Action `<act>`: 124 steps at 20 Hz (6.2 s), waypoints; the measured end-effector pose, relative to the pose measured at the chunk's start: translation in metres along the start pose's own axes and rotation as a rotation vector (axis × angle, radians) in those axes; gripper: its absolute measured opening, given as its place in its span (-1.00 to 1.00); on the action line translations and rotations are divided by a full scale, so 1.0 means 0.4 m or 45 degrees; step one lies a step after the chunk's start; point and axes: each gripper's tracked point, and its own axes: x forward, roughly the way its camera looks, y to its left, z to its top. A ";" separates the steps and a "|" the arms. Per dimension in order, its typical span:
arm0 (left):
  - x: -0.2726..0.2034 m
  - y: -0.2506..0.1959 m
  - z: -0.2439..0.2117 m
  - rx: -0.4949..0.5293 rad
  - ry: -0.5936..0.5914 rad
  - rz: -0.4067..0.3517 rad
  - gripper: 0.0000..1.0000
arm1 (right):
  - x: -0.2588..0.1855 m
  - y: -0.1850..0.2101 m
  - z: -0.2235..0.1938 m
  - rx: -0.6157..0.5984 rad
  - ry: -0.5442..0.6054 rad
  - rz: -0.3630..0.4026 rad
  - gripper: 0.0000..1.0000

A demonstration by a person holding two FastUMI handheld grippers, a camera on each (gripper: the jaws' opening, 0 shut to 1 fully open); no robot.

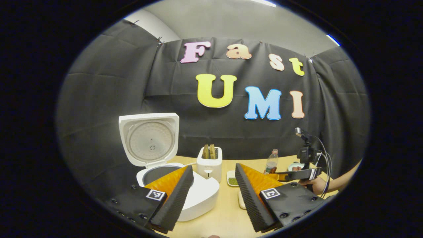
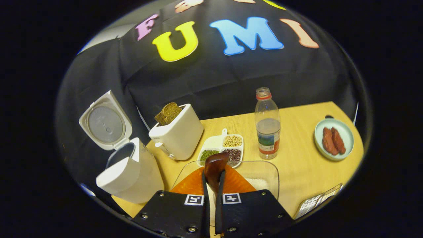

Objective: Close the left gripper, press the button to open the rice cooker; take a wooden spoon from the chopstick holder with the right hand, scoop a spoonful of rice and pour it into the rice cooker, then put the wooden spoon back into the chopstick holder.

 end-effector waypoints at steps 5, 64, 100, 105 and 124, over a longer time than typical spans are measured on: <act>-0.012 -0.008 -0.003 0.012 0.010 0.003 0.80 | 0.010 -0.035 0.019 0.490 0.010 0.092 -0.87; -0.138 0.288 0.004 -0.093 -0.106 0.095 0.92 | 0.225 0.941 0.125 -0.338 0.020 0.579 -0.87; -0.096 0.093 0.056 -0.059 -0.114 0.003 0.89 | -0.048 0.591 0.320 0.241 -0.097 0.607 -0.88; -0.078 0.012 0.064 -0.046 -0.107 -0.041 0.89 | -0.123 0.455 0.335 0.288 -0.144 0.544 -0.88; -0.036 -0.314 0.068 0.078 -0.091 -0.168 0.89 | -0.341 -0.012 0.389 0.381 -0.254 0.313 -0.88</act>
